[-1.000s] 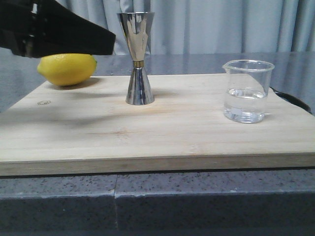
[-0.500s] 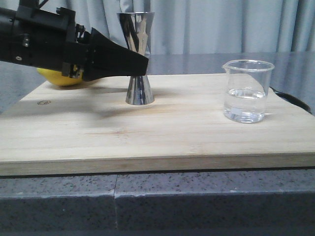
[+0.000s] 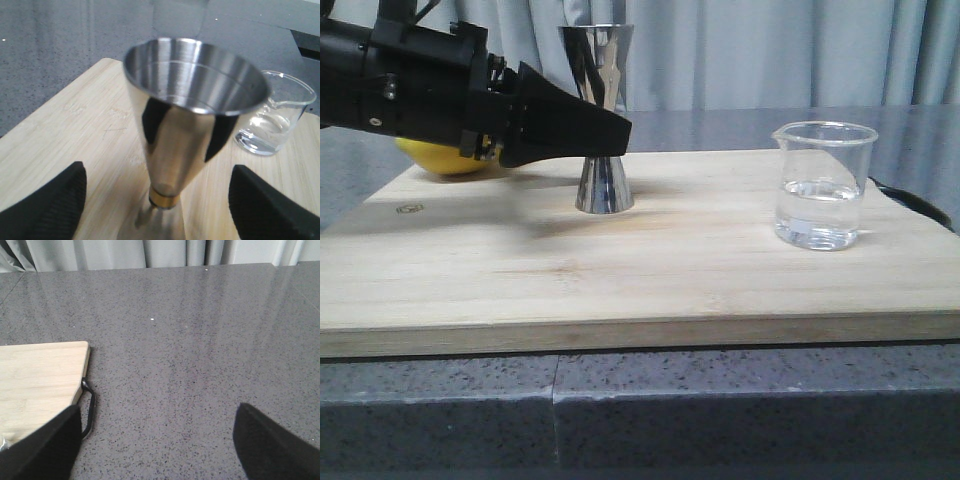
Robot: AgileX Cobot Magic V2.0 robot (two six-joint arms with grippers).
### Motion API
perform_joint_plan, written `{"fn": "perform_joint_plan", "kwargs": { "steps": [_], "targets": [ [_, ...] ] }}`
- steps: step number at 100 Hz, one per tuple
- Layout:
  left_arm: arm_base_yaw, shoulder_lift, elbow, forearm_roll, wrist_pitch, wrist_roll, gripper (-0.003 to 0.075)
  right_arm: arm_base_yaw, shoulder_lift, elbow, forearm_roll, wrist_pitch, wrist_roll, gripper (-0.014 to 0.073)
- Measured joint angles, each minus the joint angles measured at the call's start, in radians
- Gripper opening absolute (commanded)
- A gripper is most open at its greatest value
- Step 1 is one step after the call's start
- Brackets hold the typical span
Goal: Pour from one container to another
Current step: 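Reach the left gripper to the steel jigger and close around it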
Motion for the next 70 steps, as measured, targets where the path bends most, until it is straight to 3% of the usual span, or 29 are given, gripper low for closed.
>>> {"fn": "perform_joint_plan", "kwargs": {
  "steps": [33, 58, 70],
  "targets": [
    [-0.037, 0.001, -0.025, -0.002, 0.001, 0.0, 0.0529, 0.0, 0.0, 0.0, 0.0, 0.0, -0.001, 0.0542],
    [-0.037, 0.001, -0.025, -0.002, 0.007, 0.0, 0.0323, 0.0, 0.0, 0.0, 0.0, 0.0, -0.001, 0.0542],
    [-0.037, 0.001, -0.028, 0.0, 0.044, 0.0, 0.0272, 0.0, 0.0, 0.0, 0.0, 0.0, -0.001, 0.0542]
  ]
}}
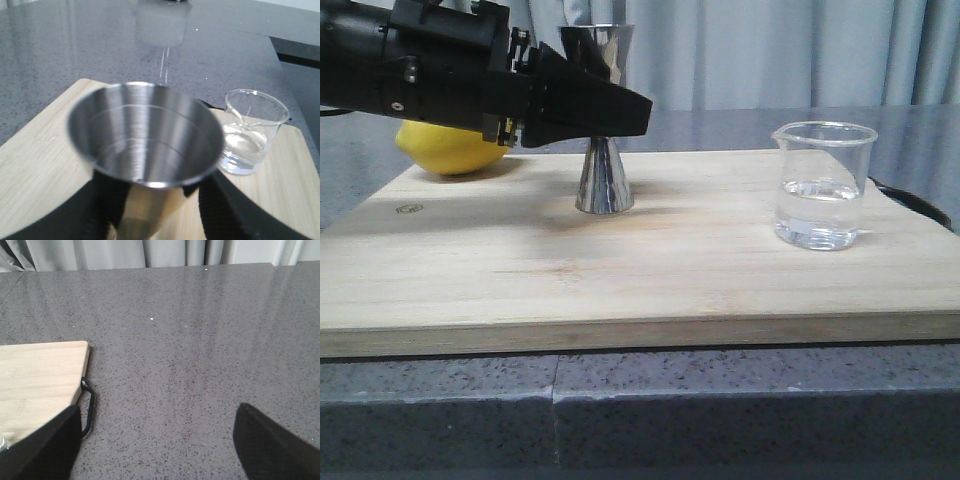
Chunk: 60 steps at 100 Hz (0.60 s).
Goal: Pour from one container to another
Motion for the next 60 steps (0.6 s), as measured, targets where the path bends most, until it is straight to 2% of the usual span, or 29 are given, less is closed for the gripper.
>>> {"fn": "perform_joint_plan", "kwargs": {
  "steps": [24, 60],
  "targets": [
    [0.0, 0.001, -0.031, 0.0, 0.055, 0.0, 0.027, 0.0, 0.0, 0.0, 0.0, 0.0, 0.0, 0.0542],
    [0.0, 0.001, -0.066, 0.006, 0.065, -0.031, 0.027, 0.0, 0.0, 0.0, 0.0, 0.002, 0.0, 0.0542]
  ]
}}
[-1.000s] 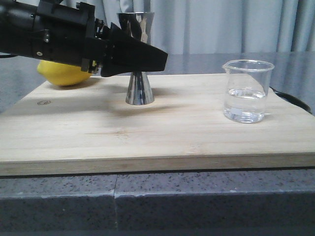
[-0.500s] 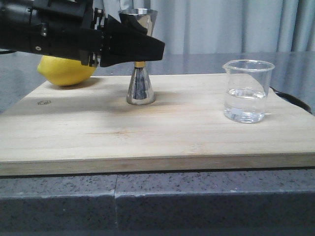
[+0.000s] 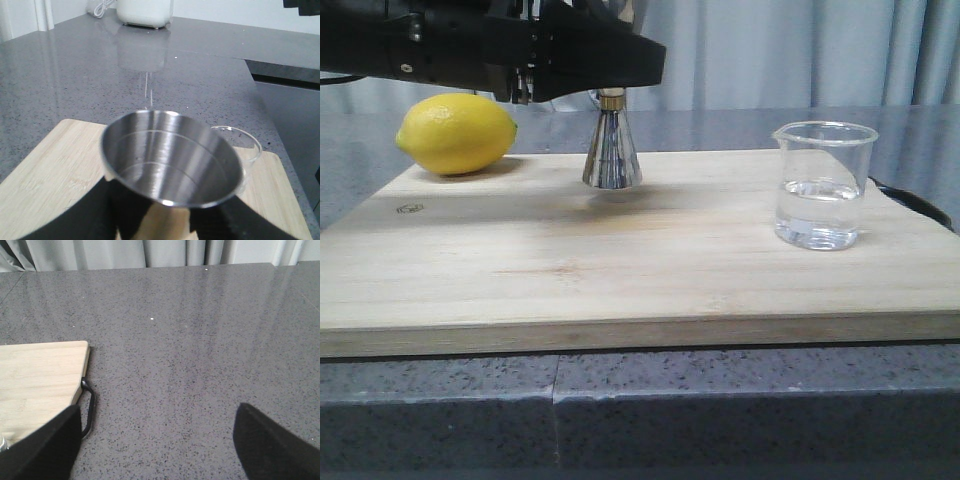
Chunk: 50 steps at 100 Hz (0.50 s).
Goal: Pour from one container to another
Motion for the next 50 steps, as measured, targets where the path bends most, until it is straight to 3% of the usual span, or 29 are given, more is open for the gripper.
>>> {"fn": "perform_joint_plan", "kwargs": {
  "steps": [19, 50],
  "targets": [
    [0.0, 0.0, -0.043, 0.002, 0.002, -0.112, 0.027, 0.019, 0.031, -0.011, 0.031, 0.002, -0.055, 0.0542],
    [0.0, 0.0, -0.065, 0.002, 0.005, -0.129, 0.027, 0.114, 0.166, -0.113, 0.158, 0.014, -0.192, 0.0542]
  ]
}}
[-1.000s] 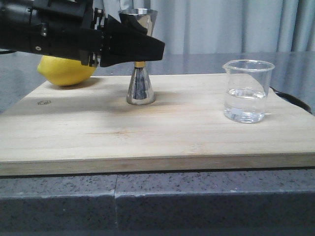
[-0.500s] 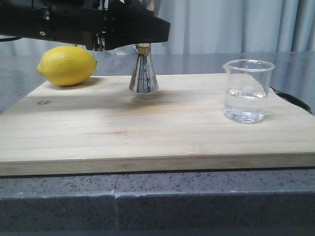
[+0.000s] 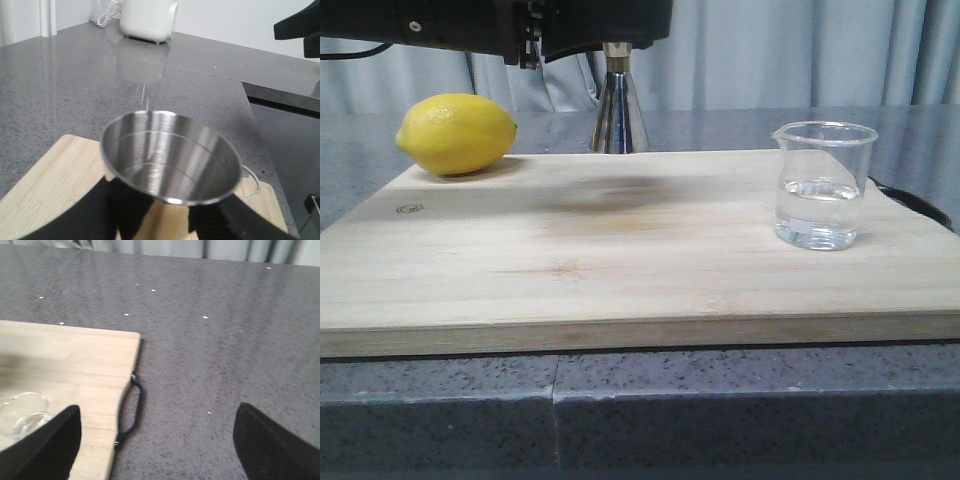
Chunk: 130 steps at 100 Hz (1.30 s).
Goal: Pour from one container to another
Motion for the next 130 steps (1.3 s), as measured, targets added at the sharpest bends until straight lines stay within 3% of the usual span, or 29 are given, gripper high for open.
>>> {"fn": "perform_joint_plan", "kwargs": {
  "steps": [38, 81, 130],
  "targets": [
    [0.0, 0.0, -0.002, 0.0, 0.0, -0.002, 0.027, 0.138, 0.198, -0.141, 0.126, 0.025, -0.109, 0.0542],
    [0.0, 0.0, -0.002, 0.002, 0.0, -0.002, 0.0259, 0.176, 0.301, -0.159, 0.255, 0.021, -0.257, 0.0542],
    [0.0, 0.0, -0.002, 0.002, 0.0, -0.002, 0.0259, 0.235, 0.243, 0.15, 0.51, -0.283, -0.498, 0.0542]
  ]
}}
